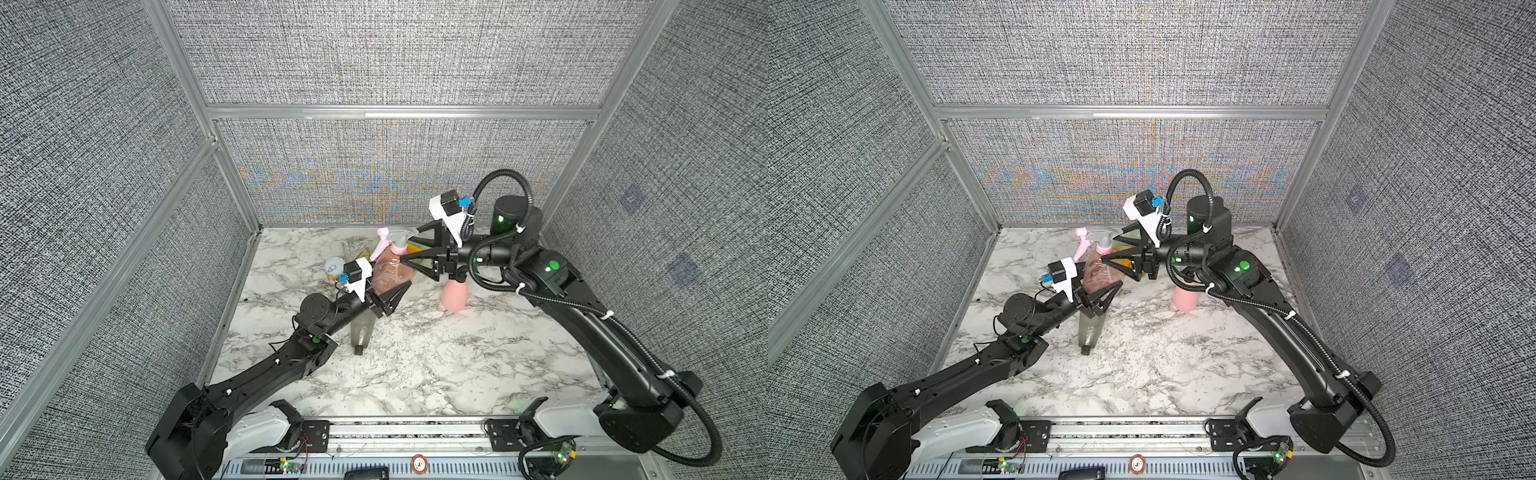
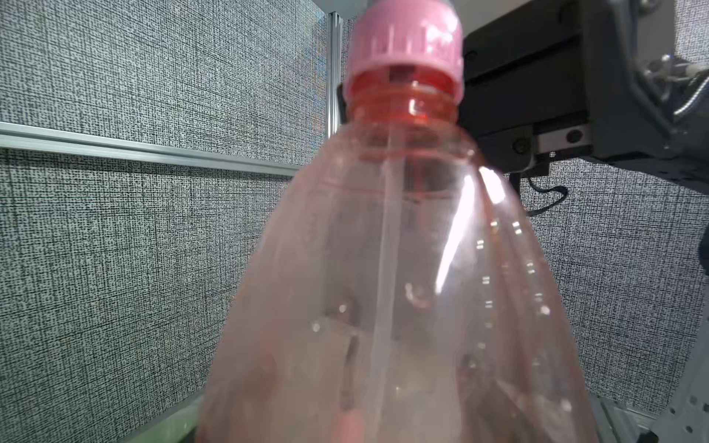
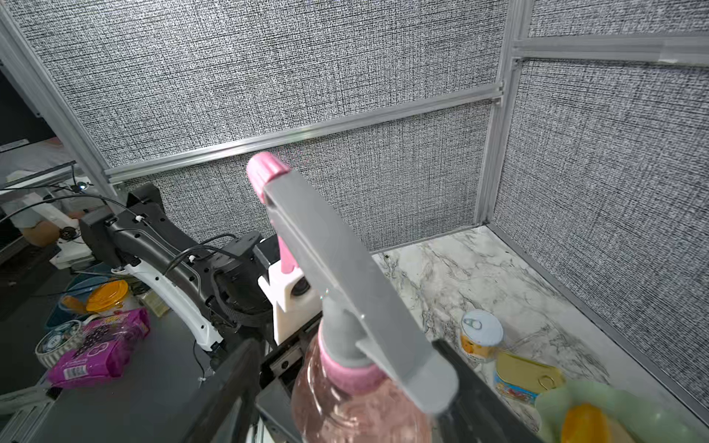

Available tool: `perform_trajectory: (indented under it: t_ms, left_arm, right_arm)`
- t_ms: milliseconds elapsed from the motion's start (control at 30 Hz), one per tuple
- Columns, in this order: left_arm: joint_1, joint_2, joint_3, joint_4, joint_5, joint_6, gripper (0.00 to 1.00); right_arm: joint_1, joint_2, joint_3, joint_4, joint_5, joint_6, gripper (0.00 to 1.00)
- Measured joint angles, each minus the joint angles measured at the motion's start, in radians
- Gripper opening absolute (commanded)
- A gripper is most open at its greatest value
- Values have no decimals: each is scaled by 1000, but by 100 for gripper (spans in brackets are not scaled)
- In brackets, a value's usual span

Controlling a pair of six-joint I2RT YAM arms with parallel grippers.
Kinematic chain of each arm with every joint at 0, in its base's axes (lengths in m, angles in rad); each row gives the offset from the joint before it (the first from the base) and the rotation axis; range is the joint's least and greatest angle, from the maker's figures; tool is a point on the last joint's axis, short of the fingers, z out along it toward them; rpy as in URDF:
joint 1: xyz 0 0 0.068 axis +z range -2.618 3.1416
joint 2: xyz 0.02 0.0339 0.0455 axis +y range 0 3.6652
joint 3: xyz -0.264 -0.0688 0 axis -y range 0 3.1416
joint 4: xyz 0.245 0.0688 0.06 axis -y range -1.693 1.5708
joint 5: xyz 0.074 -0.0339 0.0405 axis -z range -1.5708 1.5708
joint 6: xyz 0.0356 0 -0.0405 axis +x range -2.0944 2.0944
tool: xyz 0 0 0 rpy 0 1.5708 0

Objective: Attach spray nozzles to spray bottles
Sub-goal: Screw the spray nozzle on the spray bottle.

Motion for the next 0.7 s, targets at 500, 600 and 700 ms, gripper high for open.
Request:
perform_trajectory:
  t_ms: [500, 600, 700]
  left_arm:
    - [0, 10, 4, 0, 18, -7, 67]
    - [0, 8, 4, -1, 18, -7, 67]
    - [0, 6, 4, -3, 18, -10, 67]
  right_arm:
    - [0, 31, -14, 74, -46, 27, 41]
    - [0, 28, -28, 82, -44, 31, 34]
    - [0, 25, -37, 101, -42, 31, 25]
